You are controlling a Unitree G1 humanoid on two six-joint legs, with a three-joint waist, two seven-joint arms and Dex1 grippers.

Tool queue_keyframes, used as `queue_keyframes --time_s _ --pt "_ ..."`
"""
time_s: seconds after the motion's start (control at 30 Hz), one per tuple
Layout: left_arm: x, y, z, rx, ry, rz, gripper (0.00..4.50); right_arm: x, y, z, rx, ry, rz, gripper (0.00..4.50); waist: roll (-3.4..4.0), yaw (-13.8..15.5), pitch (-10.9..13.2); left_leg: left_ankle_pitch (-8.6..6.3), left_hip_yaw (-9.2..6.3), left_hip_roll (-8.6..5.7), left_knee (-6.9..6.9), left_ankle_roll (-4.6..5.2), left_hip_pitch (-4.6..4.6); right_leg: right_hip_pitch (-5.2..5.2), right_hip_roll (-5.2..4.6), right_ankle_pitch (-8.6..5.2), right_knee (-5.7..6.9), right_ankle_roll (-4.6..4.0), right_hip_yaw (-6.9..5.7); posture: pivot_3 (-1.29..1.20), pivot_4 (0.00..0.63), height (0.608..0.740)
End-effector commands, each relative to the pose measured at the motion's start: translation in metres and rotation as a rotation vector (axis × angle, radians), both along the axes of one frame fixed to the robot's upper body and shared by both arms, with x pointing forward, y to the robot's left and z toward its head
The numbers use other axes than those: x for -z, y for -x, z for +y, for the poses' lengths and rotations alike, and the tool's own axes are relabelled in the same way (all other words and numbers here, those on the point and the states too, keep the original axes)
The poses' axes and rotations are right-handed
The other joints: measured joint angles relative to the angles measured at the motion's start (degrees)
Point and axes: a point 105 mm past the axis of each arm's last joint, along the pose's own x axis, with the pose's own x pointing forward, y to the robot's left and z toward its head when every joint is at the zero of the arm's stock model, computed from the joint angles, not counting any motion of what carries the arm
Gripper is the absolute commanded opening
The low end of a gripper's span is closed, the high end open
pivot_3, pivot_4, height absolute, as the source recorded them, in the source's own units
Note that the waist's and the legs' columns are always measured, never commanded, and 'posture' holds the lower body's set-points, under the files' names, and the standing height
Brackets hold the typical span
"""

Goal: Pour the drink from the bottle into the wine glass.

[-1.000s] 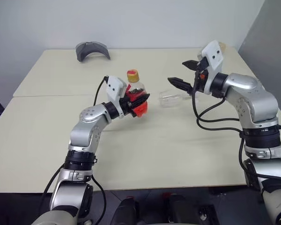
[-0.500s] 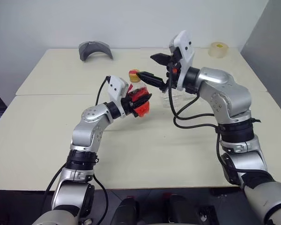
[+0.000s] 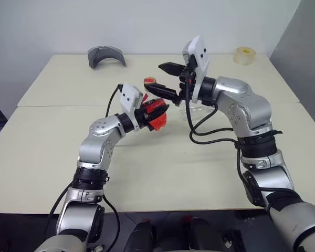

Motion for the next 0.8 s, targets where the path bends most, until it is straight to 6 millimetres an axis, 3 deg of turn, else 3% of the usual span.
queue_keyframes --time_s 0.03,0.6,0.8 --pt "-0.022 0.002 -0.005 0.022 0.009 -0.09 1.28 -0.009 0.011 0.007 -0.05 -0.01 -0.046 4.5 0.0 0.0 0.0 0.0 0.0 0.0 0.0 0.0 0.0 0.0 0.0 0.0 0.0 0.0 0.0 0.0 0.15 0.74" --pt "-0.023 0.003 -0.008 0.032 0.012 -0.102 1.28 -0.017 -0.015 0.027 0.027 -0.038 -0.096 4.5 0.0 -0.02 0.0 0.0 0.0 0.0 -0.01 -0.01 0.0 -0.03 0.0 0.0 0.02 0.0 0.01 0.0 0.15 0.74" --pt "-0.023 0.003 -0.009 0.033 0.012 -0.103 1.28 -0.017 -0.019 0.024 0.053 -0.031 -0.113 4.5 0.0 -0.03 0.0 0.01 0.0 0.0 0.0 -0.01 0.0 -0.03 0.0 0.0 0.02 0.0 0.01 0.0 0.15 0.74"
